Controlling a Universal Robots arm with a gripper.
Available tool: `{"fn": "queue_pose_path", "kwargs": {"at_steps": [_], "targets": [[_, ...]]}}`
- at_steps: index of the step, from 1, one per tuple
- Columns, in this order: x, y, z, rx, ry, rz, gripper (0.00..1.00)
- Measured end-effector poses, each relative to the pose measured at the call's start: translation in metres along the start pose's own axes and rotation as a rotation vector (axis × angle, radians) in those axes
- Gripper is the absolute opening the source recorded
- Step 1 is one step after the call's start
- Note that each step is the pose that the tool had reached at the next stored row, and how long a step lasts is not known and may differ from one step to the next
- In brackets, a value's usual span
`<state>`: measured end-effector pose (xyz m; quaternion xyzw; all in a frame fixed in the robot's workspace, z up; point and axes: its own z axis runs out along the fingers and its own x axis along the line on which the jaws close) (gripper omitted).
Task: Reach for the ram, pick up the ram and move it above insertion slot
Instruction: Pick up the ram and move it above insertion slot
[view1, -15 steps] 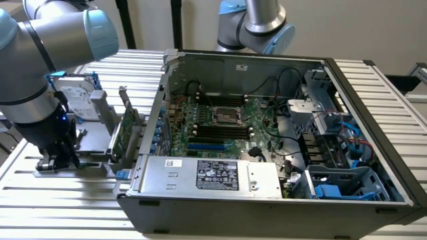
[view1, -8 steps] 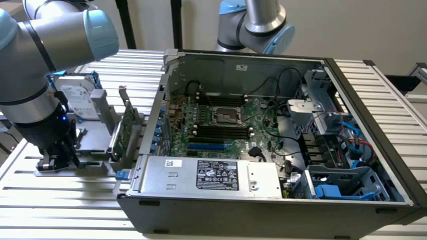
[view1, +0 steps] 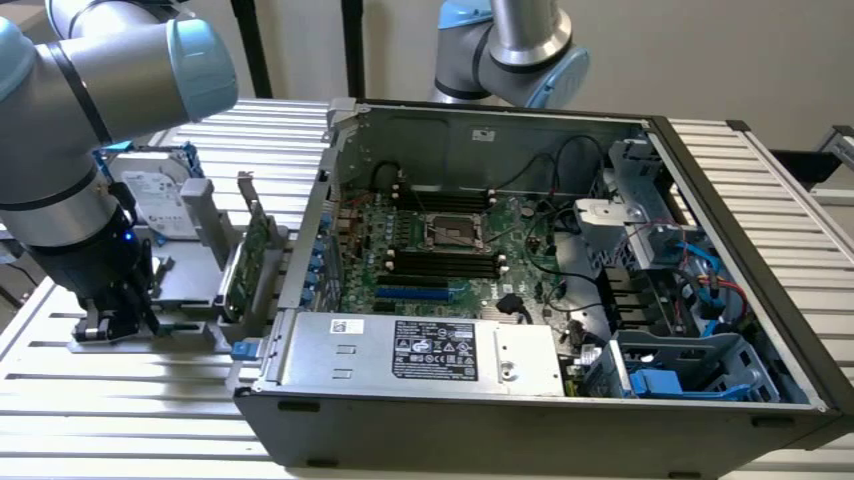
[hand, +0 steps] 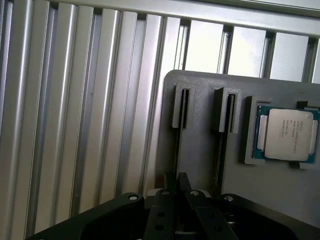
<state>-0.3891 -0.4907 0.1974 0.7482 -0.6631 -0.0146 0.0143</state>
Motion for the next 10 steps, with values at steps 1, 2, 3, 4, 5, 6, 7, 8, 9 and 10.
{"fn": "queue_pose_path", "kwargs": {"at_steps": [1,2,3,4,5,6,7,8,9,10], "targets": [[0.0,0.0,0.0,-0.0003,-0.0002,0.003,0.14],[0.0,-0.0001,0.0,-0.0006,-0.0004,0.007,0.14],[0.0,-0.0002,0.0,-0.0011,-0.0006,0.012,0.14],[0.0,-0.0003,0.0,-0.0015,-0.0008,0.016,0.14],[0.0,-0.0004,0.0,-0.0018,-0.0011,0.019,0.14],[0.0001,-0.0005,0.0,-0.0023,-0.0013,0.023,0.14],[0.0001,-0.0007,0.0,-0.0025,-0.0015,0.026,0.14],[0.0001,-0.0013,-0.0002,-0.0027,-0.0015,0.028,0.14],[0.0002,-0.0015,-0.0005,-0.003,-0.0015,0.028,0.14],[0.0002,-0.0017,-0.001,-0.0034,-0.0015,0.028,0.14]]}}
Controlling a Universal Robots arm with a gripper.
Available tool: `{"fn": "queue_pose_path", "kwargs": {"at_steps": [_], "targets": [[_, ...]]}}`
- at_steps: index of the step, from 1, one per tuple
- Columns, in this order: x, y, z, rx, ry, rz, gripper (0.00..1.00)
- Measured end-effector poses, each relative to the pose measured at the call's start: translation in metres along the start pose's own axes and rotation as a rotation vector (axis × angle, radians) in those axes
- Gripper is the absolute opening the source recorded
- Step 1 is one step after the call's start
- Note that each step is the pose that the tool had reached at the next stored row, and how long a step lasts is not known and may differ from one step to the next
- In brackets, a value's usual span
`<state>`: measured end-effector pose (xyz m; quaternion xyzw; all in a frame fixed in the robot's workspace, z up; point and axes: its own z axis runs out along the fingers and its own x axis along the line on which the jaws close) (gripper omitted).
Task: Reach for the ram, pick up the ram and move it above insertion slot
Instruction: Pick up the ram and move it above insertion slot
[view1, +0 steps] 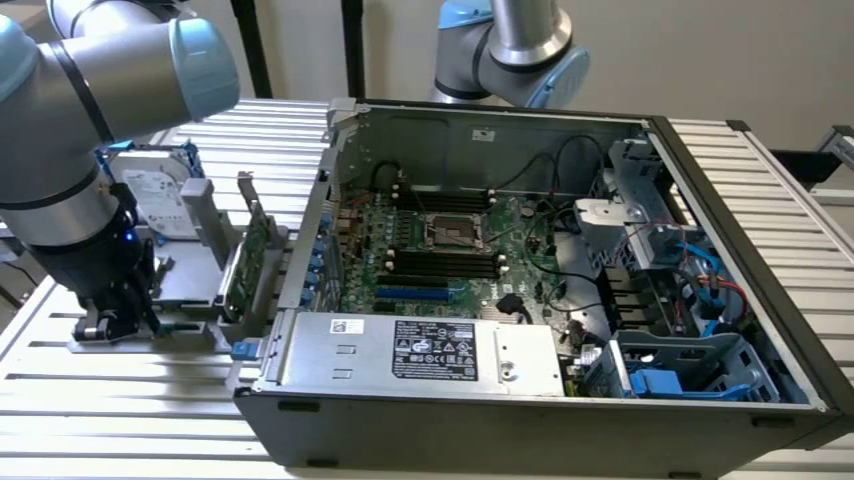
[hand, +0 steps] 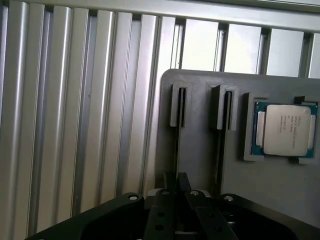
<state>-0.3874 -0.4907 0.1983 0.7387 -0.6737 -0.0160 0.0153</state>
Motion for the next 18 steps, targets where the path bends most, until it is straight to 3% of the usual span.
{"fn": "queue_pose_path", "kwargs": {"at_steps": [10,18], "targets": [[0.0,0.0,-0.0111,-0.0035,-0.0004,0.0,0.14],[0.0,0.0005,-0.0436,-0.0049,-0.0006,0.0,0.14]]}}
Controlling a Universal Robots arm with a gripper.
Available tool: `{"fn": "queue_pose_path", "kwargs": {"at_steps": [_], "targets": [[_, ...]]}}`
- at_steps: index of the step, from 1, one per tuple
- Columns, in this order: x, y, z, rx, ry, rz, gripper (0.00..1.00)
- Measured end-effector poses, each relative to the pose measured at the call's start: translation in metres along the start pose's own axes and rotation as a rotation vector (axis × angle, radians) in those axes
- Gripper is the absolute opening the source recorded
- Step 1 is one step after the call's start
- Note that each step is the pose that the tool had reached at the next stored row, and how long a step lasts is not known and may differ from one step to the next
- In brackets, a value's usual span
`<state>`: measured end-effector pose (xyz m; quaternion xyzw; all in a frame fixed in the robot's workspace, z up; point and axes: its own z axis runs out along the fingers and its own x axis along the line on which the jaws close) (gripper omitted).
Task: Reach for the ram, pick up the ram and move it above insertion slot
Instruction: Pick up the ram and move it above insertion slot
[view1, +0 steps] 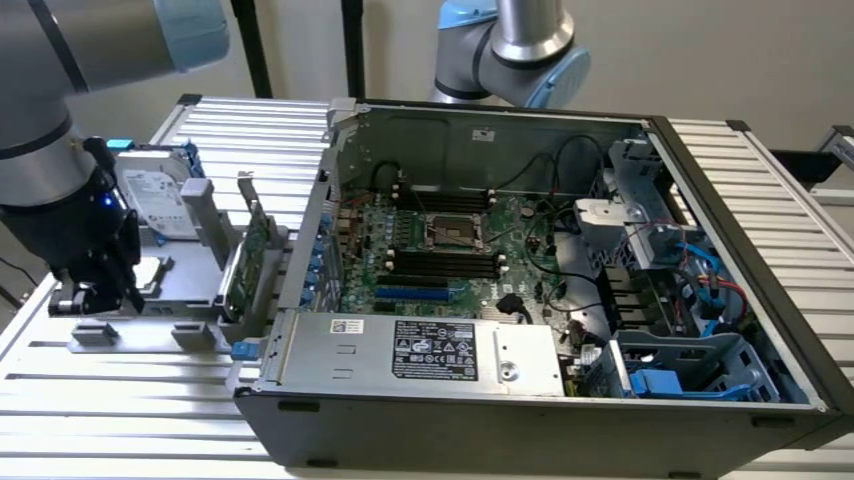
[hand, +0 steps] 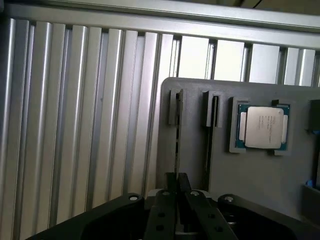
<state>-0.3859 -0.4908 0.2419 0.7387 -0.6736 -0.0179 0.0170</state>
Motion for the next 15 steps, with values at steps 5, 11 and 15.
{"fn": "queue_pose_path", "kwargs": {"at_steps": [5,11,15], "targets": [[0.001,-0.0043,-0.023,0.0001,-0.0002,0.0,0.14],[0.002,-0.0154,-0.051,-0.0001,-0.0001,0.0,0.14],[0.003,-0.0251,-0.0696,-0.0002,0.0,0.0,0.14]]}}
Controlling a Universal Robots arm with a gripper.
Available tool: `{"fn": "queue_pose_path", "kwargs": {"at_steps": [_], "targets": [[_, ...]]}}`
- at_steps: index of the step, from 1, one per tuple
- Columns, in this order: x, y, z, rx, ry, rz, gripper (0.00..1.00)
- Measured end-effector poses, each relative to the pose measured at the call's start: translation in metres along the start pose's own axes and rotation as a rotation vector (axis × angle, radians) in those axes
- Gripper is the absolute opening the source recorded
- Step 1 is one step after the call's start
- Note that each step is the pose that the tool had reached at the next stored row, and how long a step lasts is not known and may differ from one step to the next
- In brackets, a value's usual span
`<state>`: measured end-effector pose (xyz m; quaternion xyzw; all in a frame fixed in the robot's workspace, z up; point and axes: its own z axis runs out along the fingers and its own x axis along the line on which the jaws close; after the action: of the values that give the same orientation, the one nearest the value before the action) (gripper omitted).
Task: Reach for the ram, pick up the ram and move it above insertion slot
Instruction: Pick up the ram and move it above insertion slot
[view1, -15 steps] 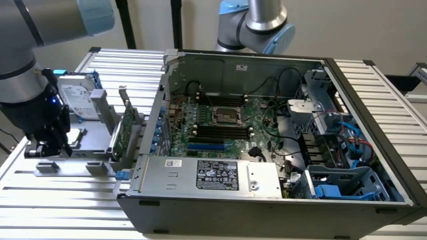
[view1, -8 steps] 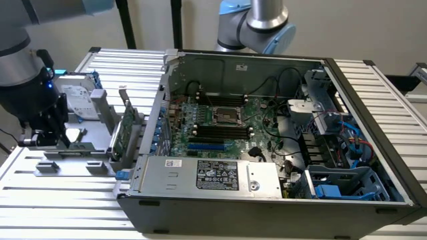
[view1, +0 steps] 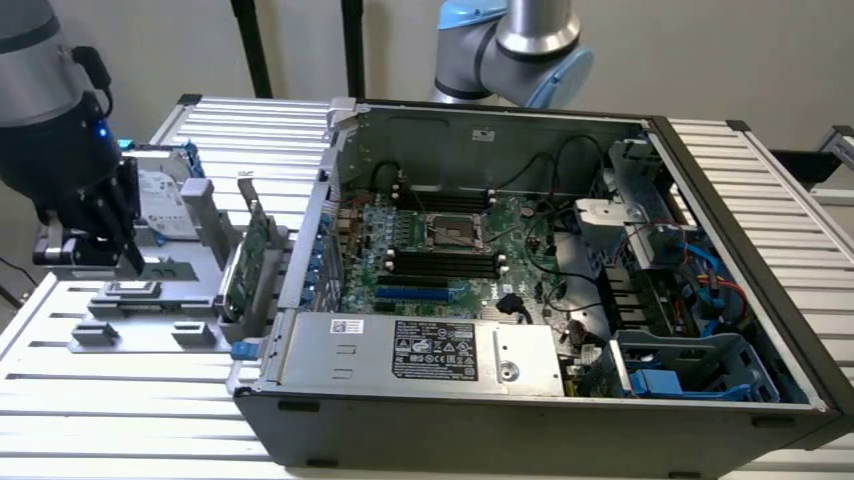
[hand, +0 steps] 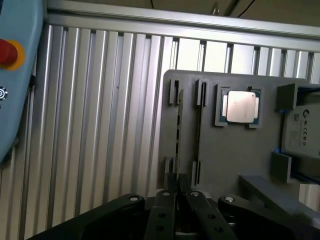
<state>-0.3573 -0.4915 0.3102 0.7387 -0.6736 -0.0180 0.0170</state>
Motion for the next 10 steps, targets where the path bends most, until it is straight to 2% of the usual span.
{"fn": "queue_pose_path", "kwargs": {"at_steps": [5,10], "targets": [[0.001,-0.0146,-0.0234,-0.0004,-0.0004,0.0,0.14],[0.003,-0.0362,-0.0475,-0.0033,-0.0021,0.0,0.14]]}}
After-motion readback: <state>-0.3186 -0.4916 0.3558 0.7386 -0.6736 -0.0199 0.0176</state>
